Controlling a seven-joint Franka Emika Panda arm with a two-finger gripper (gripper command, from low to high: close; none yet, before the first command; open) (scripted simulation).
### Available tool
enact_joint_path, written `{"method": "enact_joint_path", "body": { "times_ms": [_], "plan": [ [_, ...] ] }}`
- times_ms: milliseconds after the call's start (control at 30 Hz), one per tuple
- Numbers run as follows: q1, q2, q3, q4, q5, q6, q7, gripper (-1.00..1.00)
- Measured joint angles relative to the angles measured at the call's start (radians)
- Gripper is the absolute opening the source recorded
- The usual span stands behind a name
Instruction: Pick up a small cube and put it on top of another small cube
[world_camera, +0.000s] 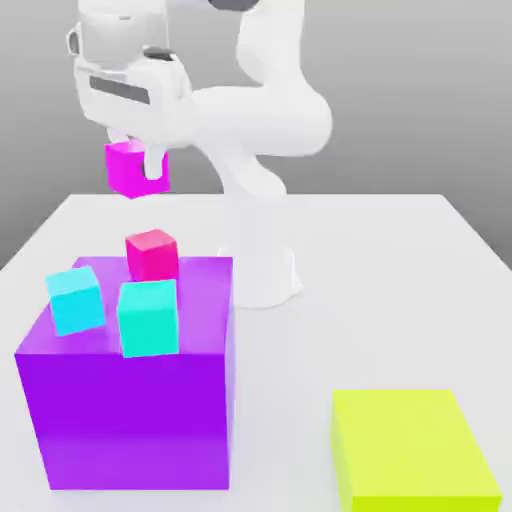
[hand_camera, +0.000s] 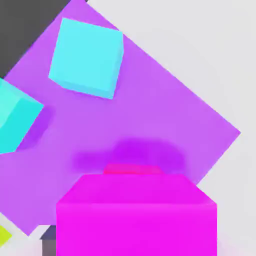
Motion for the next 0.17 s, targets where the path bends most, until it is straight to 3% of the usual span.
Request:
{"method": "enact_joint_path", "body": {
  "times_ms": [33, 67, 167],
  "plan": [
    [-0.003, 0.014, -0.003, -0.028, -0.002, 0.041, 0.000, -1.00],
    [-0.005, 0.022, -0.003, -0.044, -0.003, 0.063, -0.001, 1.00],
    [-0.005, 0.022, -0.003, -0.044, -0.003, 0.063, -0.001, 1.00]
  ]
}}
